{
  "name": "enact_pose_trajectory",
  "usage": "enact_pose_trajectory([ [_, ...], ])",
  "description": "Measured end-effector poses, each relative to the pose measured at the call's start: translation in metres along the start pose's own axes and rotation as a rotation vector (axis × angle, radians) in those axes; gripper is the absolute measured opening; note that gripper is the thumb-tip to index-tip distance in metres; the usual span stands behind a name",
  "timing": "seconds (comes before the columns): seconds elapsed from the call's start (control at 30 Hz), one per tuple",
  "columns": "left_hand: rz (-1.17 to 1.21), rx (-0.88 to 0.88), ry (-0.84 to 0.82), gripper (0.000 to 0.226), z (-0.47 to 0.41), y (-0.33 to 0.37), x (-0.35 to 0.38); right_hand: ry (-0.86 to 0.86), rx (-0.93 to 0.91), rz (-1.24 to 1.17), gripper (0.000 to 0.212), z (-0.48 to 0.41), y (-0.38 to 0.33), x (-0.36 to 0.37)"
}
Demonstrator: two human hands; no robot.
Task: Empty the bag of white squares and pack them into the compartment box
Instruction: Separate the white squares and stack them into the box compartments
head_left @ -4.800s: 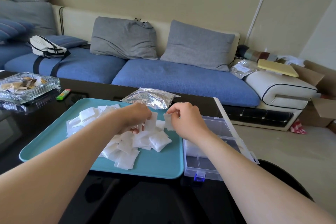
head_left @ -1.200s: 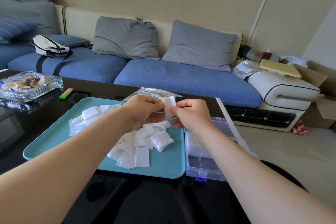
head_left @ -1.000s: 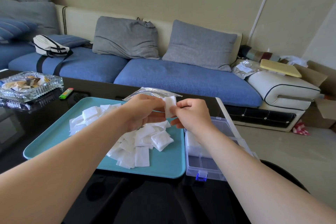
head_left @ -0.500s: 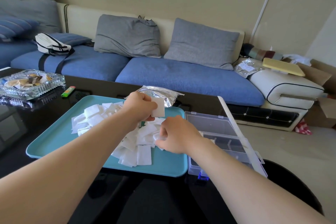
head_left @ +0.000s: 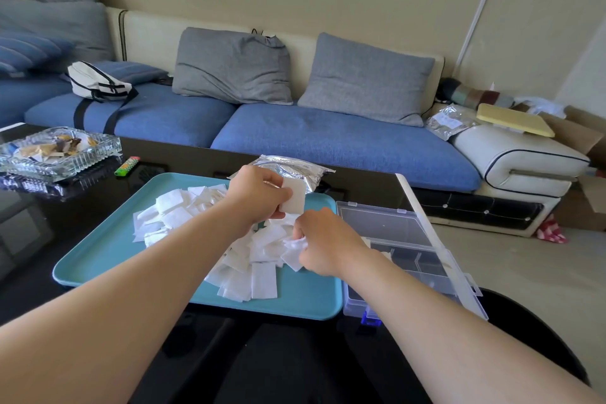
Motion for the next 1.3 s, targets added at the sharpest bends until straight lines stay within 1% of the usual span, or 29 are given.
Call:
enact_pose_trajectory([
  [0.03,-0.003,0.010,-0.005,0.008,0.000,0.000,0.000,0.009,0.018,-0.003,0.024,0.001,0.002,-0.002],
  [0.07,0.000,0.017,-0.005,0.009,0.000,0.000,0.000,0.039,0.020,-0.012,0.034,0.003,0.003,-0.006],
  [0.1,0.009,0.019,0.001,0.011,-0.001,0.000,0.000,0.078,0.037,-0.031,0.036,0.003,0.007,-0.010],
  [0.2,0.060,0.039,0.072,0.021,-0.004,0.001,-0.004,0.258,0.082,-0.161,0.027,0.007,0.015,-0.028],
  [0.27,0.093,0.073,0.122,0.014,-0.004,0.005,-0.008,0.352,0.094,-0.321,0.017,0.008,0.021,-0.039],
  [0.3,0.106,0.084,0.118,0.011,-0.003,0.007,-0.008,0.387,0.094,-0.413,0.018,0.008,0.024,-0.044],
  [0.37,0.124,0.070,0.055,0.012,-0.002,0.008,-0.004,0.427,0.090,-0.554,0.021,0.008,0.028,-0.052],
  [0.47,0.156,0.018,-0.062,0.022,0.003,0.007,0.004,0.462,0.080,-0.652,0.015,0.007,0.036,-0.057],
  [0.57,0.172,0.010,-0.170,0.018,0.010,0.010,0.011,0.457,0.056,-0.740,0.017,0.008,0.039,-0.060],
  [0.67,0.183,0.022,-0.245,0.012,0.015,0.013,0.017,0.472,0.066,-0.732,0.020,0.010,0.042,-0.061],
  [0.77,0.206,0.031,-0.306,0.013,0.019,0.016,0.022,0.505,0.078,-0.683,0.016,0.012,0.045,-0.062],
  [0.93,0.221,0.039,-0.339,0.016,0.019,0.018,0.028,0.530,0.089,-0.656,0.013,0.012,0.046,-0.061],
  [1.07,0.247,0.032,-0.355,0.024,0.022,0.021,0.029,0.540,0.100,-0.642,0.011,0.011,0.047,-0.060],
  [1.1,0.241,0.044,-0.348,0.025,0.023,0.022,0.028,0.540,0.101,-0.650,0.011,0.010,0.047,-0.060],
  [1.17,0.224,0.047,-0.288,0.019,0.022,0.021,0.025,0.547,0.098,-0.663,0.010,0.009,0.047,-0.058],
  [1.23,0.194,0.016,-0.213,0.010,0.017,0.015,0.021,0.530,0.116,-0.653,0.003,0.009,0.045,-0.055],
  [1.3,0.150,-0.019,-0.157,0.007,0.013,0.010,0.018,0.468,0.182,-0.629,0.023,0.009,0.045,-0.047],
])
Point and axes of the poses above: each hand's wrist, its own z-axis away from the middle knuckle, its own x-axis out of the palm, y = z × x, the point moved 6 cm from there along -z, towards the middle knuckle, and after that the axes turned 3 degrees about z, right-handed, at the moved point
